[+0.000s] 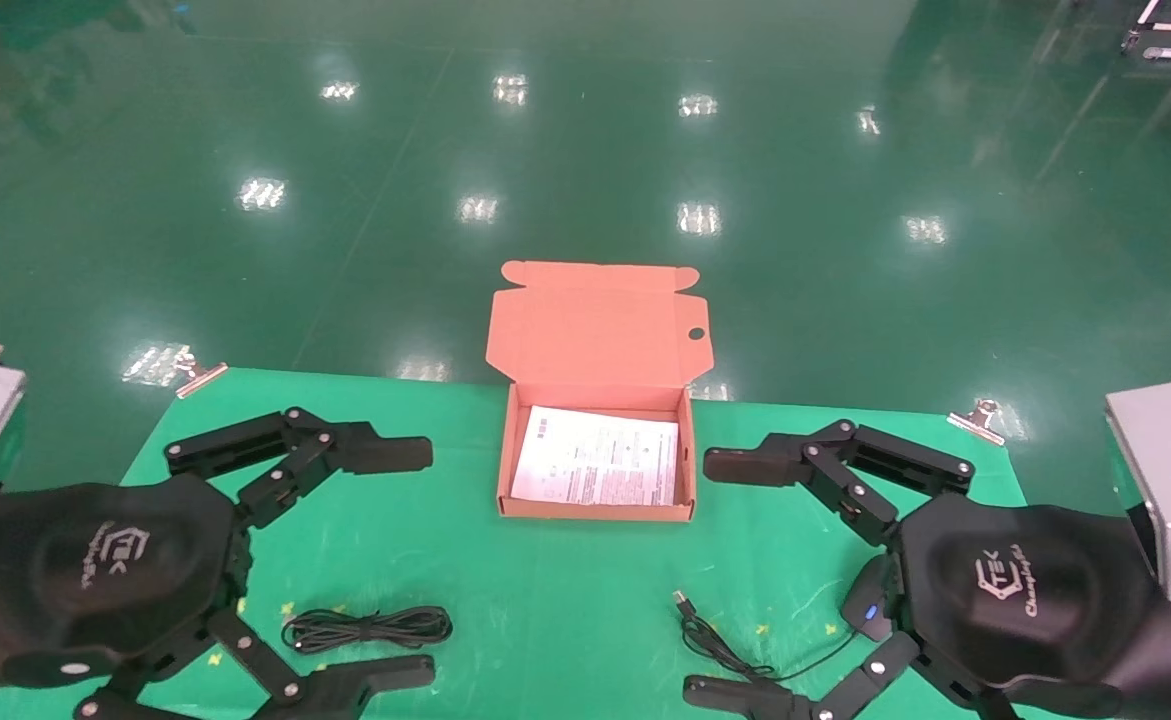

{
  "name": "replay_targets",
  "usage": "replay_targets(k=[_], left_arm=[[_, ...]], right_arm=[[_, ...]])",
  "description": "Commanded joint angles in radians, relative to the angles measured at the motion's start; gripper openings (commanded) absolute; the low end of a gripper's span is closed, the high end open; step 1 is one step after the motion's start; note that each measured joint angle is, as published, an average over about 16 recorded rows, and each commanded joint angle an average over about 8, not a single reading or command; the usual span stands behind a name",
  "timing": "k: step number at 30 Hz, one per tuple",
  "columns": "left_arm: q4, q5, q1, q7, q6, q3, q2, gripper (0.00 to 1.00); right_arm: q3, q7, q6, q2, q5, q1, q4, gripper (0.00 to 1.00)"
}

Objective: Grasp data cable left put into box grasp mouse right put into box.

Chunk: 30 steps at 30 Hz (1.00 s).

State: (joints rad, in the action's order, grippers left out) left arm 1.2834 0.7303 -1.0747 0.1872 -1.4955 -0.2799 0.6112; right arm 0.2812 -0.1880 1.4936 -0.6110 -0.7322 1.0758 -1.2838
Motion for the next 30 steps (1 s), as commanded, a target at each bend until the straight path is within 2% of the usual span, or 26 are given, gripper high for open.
replay_targets(k=[1,23,30], left_arm=[[0.0,0.0,0.0,0.0,0.0,0.0,0.0,1.0],[0.001,-0.002,0.001,0.0,-0.003,0.001,-0.001,1.0],[-0.015,0.066,-0.023,0.001,-0.016,-0.035,0.007,1.0]], right_arm=[[0.0,0.0,0.0,0.0,0.0,0.0,0.0,1.0],[0.001,0.001,0.0,0.001,-0.004,0.0,0.0,1.0],[0.032,0.04,0.009,0.016,-0.121,0.04,-0.033,1.0]])
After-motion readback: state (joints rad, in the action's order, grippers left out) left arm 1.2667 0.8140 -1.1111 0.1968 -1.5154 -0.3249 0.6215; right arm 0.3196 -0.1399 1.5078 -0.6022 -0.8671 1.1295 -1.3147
